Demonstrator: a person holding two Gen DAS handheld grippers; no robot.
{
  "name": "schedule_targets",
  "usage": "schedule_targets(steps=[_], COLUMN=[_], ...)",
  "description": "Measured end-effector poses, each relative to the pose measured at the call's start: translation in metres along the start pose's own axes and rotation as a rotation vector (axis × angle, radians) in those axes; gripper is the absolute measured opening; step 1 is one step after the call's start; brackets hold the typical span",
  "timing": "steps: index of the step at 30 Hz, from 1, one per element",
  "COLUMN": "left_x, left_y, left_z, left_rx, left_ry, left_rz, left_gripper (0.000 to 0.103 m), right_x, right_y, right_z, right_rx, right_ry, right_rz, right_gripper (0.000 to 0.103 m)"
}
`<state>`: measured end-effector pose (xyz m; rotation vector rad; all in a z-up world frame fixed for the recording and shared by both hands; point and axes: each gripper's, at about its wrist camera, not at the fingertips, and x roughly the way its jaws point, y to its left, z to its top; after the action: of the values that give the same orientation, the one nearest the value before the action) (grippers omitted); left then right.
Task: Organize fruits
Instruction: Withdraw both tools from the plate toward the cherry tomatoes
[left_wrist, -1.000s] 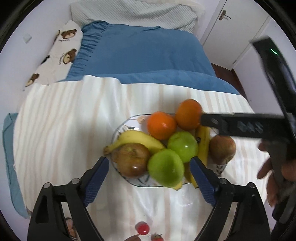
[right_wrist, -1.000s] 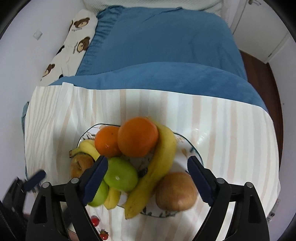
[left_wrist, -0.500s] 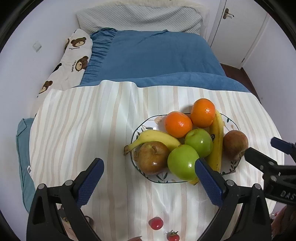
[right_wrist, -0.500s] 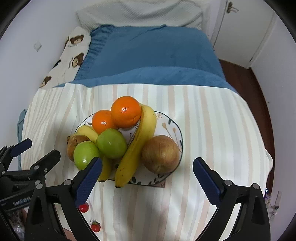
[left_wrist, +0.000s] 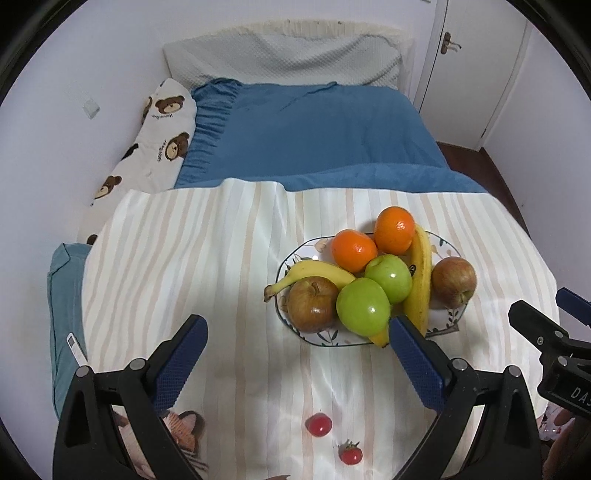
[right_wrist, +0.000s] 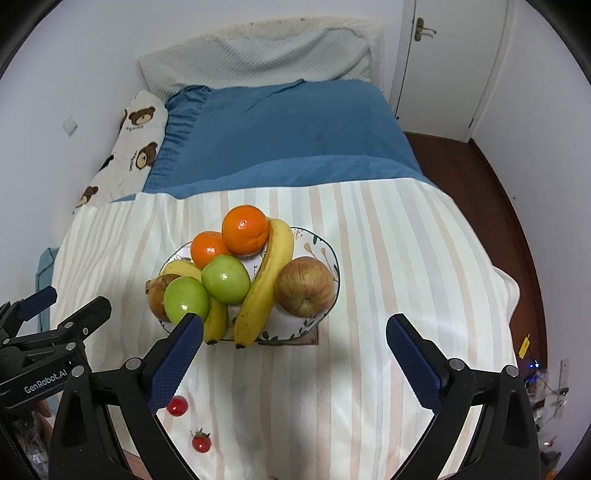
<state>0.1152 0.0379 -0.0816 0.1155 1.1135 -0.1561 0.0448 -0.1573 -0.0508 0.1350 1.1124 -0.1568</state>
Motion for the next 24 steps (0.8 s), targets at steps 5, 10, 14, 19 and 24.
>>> schedule_targets(steps=[5,10,14,19,24], left_x=[-0.036,-0.071,-0.099,-0.128,-0.146], left_y=[-0.002,-0.004,-0.006,-0.009,-0.009], left_z=[-0.018,-0.04,-0.06,-0.08,-0.093], left_rx=[0.007,0.016,0.025,0.031,0.019], left_ry=[-0.045,-0.08,-0.116,-0.156,-0.184], left_rz=[-0.006,-0.02,-0.013,0.0,-0.005], left_gripper=[0.1,0.1,0.1,0.1,0.1], right_x=[-0.039,-0.086,-0.117,-0.147,-0.168], right_y=[0.002,0.005,0.008,0.008,0.009], right_z=[-0.015,-0.037,-0.055,-0.076,-0.095], right_rx=[-0.006,-0.022,-0.016,-0.015,-0.019], right_ry=[-0.069,-0.145,-0.179,-0.216,-0.244], right_rz=[-0.004,-0.001,0.015,0.029,0.053], right_gripper=[0.101,0.101,0.101,0.101,0.101])
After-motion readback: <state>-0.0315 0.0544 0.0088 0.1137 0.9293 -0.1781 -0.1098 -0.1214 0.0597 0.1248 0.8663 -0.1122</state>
